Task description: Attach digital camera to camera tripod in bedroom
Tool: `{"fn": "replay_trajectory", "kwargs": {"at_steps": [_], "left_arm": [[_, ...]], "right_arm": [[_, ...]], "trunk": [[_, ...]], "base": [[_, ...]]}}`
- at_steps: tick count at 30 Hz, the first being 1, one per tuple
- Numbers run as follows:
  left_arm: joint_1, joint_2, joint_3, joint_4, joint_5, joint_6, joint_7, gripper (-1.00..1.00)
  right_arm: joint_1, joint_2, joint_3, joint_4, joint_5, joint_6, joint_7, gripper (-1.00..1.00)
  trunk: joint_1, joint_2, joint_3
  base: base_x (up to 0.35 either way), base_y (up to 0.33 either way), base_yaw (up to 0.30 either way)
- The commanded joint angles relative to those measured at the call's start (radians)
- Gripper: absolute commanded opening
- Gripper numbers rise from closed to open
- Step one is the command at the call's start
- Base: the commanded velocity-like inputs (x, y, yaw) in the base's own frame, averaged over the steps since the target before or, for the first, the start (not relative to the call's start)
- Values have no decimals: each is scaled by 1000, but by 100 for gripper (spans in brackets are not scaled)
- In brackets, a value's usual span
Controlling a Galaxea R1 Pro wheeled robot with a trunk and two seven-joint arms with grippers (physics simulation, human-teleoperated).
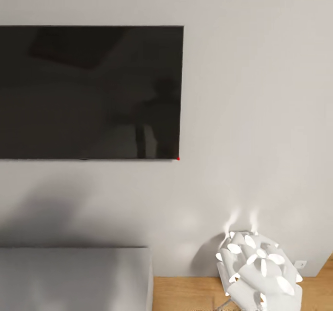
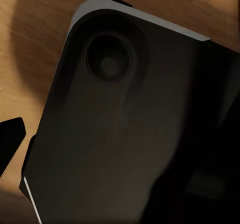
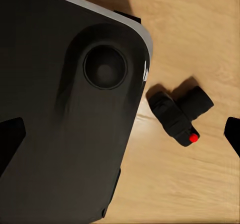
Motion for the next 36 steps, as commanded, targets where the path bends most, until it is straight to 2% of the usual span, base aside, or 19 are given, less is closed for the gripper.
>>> {"fn": "replay_trajectory", "kwargs": {"at_steps": [1,9,23,36], "left_arm": [[1,0,3,-2,3,-1,0,100],[1,-1,4,-2,3,-2,1,100],[0,-2,4,-2,3,-2,1,100],[1,0,4,-2,3,-1,1,100]], "right_arm": [[0,0,-1,0,5,-3,-1,100],[0,0,-1,0,5,-3,-1,100],[0,0,-1,0,5,-3,-1,100],[0,0,-1,0,5,-3,-1,100]], "trunk": [[0,0,-1],[0,0,-1],[0,0,-1],[0,0,-1]], "base": [[0,18,-245],[0,105,-245],[-69,250,-246],[-18,41,-245]]}}
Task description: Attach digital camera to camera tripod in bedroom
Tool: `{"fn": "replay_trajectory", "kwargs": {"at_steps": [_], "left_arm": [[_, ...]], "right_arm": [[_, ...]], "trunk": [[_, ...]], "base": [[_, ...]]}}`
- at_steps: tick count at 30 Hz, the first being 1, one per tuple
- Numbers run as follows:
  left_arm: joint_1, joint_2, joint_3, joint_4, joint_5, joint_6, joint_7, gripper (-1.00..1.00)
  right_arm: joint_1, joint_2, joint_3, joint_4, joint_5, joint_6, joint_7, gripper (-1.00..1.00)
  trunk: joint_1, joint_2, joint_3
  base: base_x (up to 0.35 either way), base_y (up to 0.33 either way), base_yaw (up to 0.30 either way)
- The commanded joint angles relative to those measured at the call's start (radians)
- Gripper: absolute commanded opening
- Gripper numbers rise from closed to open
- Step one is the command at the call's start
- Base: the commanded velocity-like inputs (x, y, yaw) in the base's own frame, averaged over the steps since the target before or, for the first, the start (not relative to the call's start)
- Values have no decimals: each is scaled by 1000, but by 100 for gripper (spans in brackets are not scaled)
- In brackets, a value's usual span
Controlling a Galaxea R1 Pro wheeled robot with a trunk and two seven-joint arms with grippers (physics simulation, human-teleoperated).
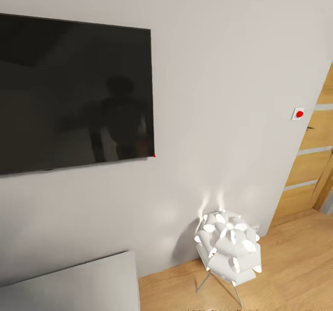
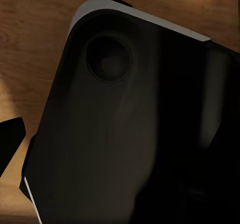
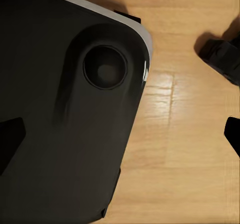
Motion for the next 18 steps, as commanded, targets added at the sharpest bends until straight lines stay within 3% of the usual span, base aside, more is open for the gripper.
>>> {"fn": "replay_trajectory", "kwargs": {"at_steps": [1,18], "left_arm": [[1,0,3,-2,3,-1,0,100],[1,2,8,0,12,0,0,100]], "right_arm": [[0,0,-1,0,5,-3,-1,100],[0,0,-2,0,4,-2,-2,100]], "trunk": [[0,0,-1],[0,0,-1]], "base": [[-1,3,-246],[0,1,-245]]}}
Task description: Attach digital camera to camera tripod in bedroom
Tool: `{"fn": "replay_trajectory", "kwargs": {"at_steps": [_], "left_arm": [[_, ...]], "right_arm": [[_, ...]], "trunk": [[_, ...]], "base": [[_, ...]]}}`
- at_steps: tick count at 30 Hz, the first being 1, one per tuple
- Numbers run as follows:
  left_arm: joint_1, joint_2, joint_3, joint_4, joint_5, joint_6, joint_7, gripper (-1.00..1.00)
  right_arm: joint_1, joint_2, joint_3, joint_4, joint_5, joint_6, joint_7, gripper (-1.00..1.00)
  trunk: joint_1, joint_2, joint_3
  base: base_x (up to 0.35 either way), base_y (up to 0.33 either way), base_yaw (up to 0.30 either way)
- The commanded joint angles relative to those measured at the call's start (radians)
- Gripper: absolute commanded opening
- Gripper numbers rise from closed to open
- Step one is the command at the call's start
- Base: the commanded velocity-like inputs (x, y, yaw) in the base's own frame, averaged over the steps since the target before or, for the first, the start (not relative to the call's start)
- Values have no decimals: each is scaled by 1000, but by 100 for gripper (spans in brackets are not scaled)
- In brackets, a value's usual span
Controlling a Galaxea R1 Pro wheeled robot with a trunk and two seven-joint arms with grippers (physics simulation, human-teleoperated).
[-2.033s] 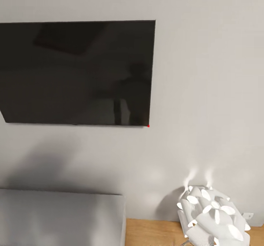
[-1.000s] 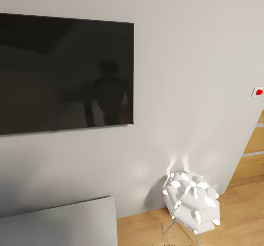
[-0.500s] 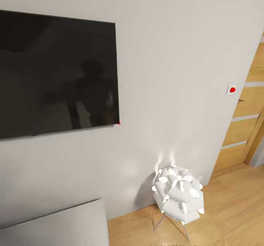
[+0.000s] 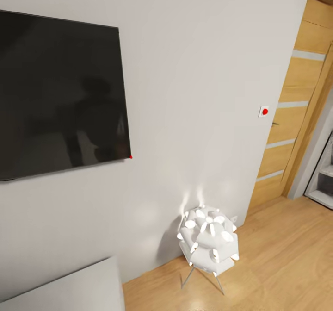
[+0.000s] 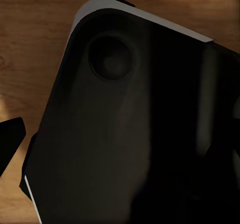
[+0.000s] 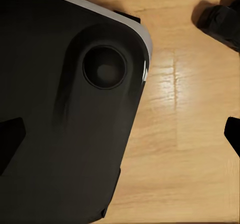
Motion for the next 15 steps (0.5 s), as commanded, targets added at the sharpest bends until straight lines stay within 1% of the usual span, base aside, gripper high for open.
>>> {"fn": "replay_trajectory", "kwargs": {"at_steps": [1,7,11,15], "left_arm": [[1,0,4,-2,3,-1,0,100],[1,3,1,-3,1,-2,0,100],[1,16,0,-4,0,-2,0,100],[1,19,-1,-5,-1,-2,0,100]], "right_arm": [[0,0,-1,0,5,-3,-1,100],[0,0,-1,0,7,-3,0,100],[0,-1,0,0,6,-3,0,100],[0,-3,-1,-4,6,-5,0,100]], "trunk": [[0,0,-1],[0,0,-1],[0,0,-1],[0,0,-1]], "base": [[0,0,-245],[0,0,-245],[0,0,-245],[0,0,-245]]}}
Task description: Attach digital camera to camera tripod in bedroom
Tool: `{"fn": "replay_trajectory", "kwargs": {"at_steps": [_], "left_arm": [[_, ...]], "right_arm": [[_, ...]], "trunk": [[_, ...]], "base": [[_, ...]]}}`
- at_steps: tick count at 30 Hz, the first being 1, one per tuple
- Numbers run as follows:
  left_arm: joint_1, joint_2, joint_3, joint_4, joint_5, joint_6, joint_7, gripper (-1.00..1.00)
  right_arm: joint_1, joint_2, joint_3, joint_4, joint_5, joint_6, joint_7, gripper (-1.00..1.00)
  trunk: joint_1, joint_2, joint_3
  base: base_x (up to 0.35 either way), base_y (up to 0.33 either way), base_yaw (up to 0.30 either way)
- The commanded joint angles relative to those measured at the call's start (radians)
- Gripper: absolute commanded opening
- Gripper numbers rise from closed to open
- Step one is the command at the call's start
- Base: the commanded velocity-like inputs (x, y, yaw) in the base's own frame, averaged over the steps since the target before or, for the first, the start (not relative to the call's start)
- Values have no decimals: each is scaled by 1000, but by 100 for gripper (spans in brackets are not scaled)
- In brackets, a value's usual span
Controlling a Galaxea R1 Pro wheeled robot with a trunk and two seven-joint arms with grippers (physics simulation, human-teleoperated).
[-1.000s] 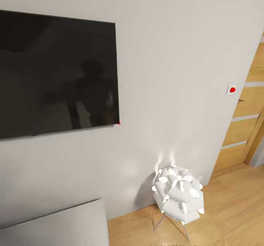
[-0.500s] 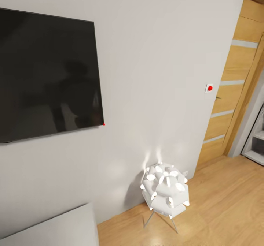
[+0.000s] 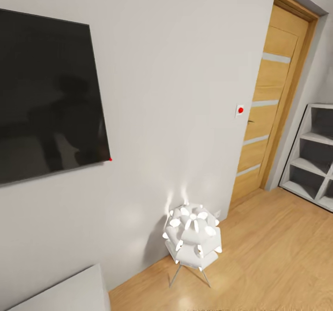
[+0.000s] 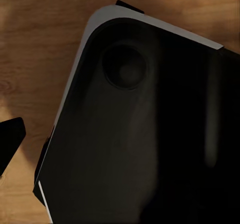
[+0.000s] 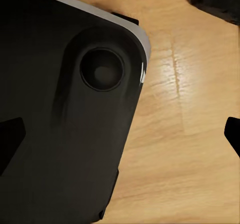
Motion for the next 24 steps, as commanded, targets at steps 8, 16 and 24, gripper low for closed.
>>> {"fn": "replay_trajectory", "kwargs": {"at_steps": [8,16,24], "left_arm": [[1,0,3,-2,3,-1,0,100],[1,1,3,-2,2,-1,0,100],[1,1,3,-2,2,-1,0,100]], "right_arm": [[0,-1,-1,-2,6,-3,0,100],[0,-1,3,-3,9,-3,1,100],[0,0,7,-3,12,-3,3,100]], "trunk": [[0,0,-1],[0,0,-1],[0,0,-1]], "base": [[0,0,-247],[0,0,-251],[0,0,-280]]}}
